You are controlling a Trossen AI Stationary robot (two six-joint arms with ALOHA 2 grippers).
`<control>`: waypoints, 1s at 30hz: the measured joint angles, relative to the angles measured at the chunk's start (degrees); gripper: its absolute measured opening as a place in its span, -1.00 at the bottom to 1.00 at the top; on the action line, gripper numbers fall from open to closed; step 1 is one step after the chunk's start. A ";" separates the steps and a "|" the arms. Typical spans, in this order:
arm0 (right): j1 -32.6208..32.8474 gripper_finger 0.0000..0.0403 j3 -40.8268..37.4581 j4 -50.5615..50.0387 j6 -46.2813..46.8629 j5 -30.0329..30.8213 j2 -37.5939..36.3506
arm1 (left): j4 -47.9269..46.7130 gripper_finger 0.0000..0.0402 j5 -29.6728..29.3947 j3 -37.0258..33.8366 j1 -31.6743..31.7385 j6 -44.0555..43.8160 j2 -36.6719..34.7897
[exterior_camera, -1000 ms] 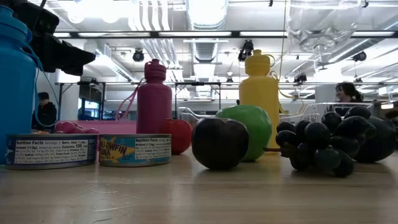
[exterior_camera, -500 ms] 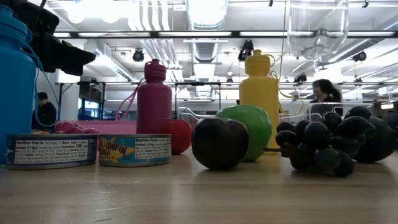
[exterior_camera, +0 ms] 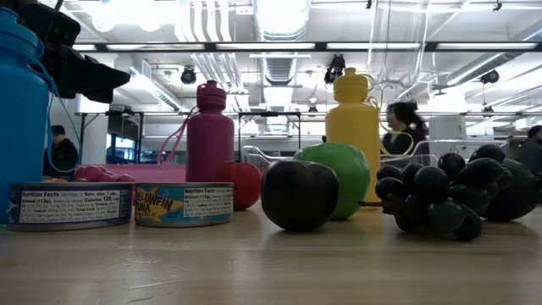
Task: Pick & Place Food Item
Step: Put the transparent water bottle into the right transparent bin
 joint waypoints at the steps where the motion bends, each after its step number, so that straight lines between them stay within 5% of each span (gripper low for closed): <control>1: -0.36 -0.20 -0.01 0.00 0.66 1.41 0.04 | -0.01 -0.82 0.00 0.01 0.02 0.00 0.00; 15: -8.29 -0.20 -0.82 -4.38 9.87 16.13 0.30 | -0.02 -0.82 0.00 0.01 -0.01 0.00 0.00; 30: -24.14 -0.19 -7.13 -4.25 12.28 17.42 0.50 | -0.02 -0.82 0.00 0.02 0.00 0.00 0.00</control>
